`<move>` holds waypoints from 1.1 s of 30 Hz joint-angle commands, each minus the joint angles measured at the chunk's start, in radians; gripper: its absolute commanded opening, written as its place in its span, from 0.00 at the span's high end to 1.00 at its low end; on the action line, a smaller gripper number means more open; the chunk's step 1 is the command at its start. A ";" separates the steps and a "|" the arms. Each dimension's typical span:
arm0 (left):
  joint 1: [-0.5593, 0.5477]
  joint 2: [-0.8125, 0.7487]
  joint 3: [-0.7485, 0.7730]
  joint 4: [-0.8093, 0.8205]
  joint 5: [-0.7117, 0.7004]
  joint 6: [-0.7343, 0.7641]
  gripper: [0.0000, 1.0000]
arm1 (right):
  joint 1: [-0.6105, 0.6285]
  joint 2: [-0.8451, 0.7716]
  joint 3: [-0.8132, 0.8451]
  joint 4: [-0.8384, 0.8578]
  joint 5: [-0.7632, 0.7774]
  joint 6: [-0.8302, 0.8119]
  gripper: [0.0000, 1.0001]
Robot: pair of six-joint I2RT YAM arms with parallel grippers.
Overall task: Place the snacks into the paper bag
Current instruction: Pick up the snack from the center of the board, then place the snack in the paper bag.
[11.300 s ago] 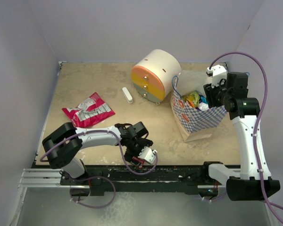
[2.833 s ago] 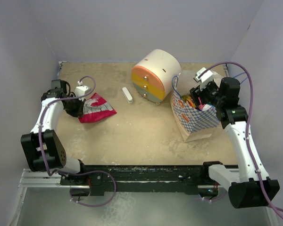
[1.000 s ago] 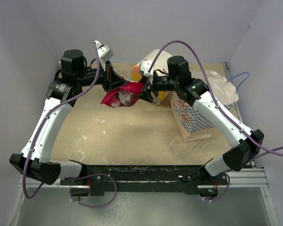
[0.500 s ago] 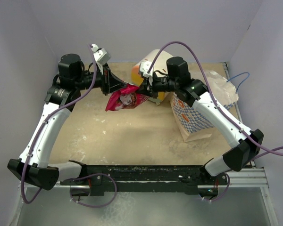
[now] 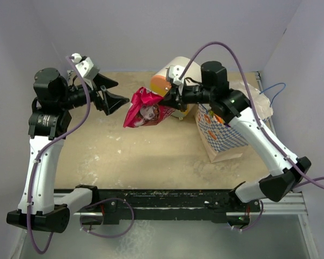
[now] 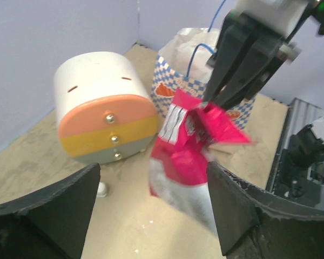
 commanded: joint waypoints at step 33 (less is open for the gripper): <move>0.044 -0.042 0.027 -0.108 -0.173 0.205 0.00 | -0.441 -0.457 -0.058 -0.003 0.723 -0.014 1.00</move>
